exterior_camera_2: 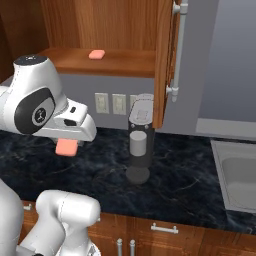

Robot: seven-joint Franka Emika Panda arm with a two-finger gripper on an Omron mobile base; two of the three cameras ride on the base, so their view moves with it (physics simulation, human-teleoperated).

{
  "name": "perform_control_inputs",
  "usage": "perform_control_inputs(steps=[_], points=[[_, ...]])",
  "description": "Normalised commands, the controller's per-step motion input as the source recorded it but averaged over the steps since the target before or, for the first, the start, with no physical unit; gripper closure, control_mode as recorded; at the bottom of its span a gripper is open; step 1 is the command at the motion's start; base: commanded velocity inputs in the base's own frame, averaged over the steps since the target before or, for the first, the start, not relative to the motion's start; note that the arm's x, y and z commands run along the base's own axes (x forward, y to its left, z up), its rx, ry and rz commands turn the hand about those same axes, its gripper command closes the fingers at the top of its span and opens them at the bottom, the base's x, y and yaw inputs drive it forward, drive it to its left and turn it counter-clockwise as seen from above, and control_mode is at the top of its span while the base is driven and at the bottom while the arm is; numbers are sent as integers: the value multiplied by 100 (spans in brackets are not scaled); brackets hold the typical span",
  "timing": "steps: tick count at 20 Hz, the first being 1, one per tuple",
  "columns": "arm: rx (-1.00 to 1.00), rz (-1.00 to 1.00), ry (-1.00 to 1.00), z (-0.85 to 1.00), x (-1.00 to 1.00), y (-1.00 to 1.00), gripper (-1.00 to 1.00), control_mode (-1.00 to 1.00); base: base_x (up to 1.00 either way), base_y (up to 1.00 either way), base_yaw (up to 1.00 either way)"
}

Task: Pick up the bar soap and bar soap from the sink, and place them back in the cabinet, and close the cabinet doors.

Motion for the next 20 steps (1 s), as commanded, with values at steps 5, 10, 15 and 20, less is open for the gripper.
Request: perform_control_inputs(steps=[5, 10, 15, 20], points=[[0, 0, 0, 0, 0, 0, 100, 100, 0, 0, 0], [0, 0, 0, 0, 0, 0, 100, 100, 0, 0, 0], [0, 0, 0, 0, 0, 0, 100, -100, 0, 0, 0], [0, 0, -3, 20, 0, 0, 100, -100, 0, 0, 0]])
